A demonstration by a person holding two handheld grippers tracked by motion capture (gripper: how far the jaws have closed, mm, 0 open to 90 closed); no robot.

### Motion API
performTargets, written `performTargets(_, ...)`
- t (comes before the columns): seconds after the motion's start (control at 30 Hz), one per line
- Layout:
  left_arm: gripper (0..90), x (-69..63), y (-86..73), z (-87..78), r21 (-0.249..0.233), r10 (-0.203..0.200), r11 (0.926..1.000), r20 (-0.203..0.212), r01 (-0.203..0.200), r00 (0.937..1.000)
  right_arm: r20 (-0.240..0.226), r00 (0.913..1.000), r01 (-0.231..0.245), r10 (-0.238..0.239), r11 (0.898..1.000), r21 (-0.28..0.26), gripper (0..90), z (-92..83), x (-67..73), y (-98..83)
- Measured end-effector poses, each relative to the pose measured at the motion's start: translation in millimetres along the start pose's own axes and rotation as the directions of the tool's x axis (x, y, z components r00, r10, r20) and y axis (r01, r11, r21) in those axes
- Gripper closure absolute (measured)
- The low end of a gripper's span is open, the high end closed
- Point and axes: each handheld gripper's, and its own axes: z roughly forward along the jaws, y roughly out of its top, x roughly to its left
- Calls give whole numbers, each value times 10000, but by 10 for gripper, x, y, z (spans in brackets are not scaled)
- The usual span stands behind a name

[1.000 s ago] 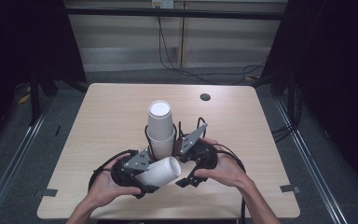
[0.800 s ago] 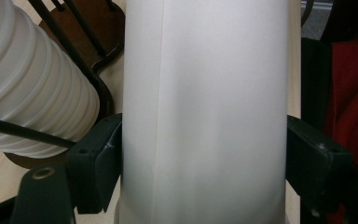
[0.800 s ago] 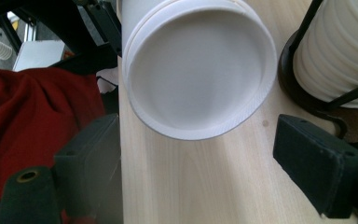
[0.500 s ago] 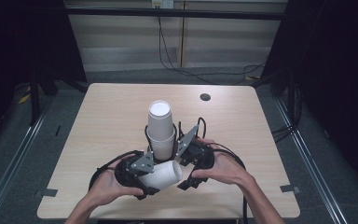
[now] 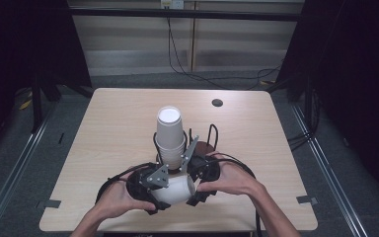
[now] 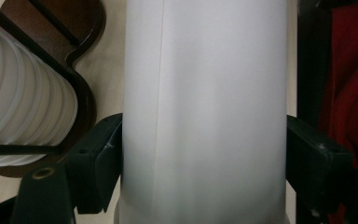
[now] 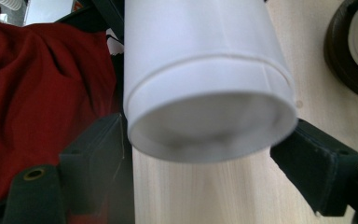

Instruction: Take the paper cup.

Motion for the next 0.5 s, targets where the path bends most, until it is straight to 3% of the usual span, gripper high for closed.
performTargets(0.5,210,-55,38,17,-153,194,9997,79,-193,9998,-637,9979,67,-83,9997,-245,201,117,-21,68)
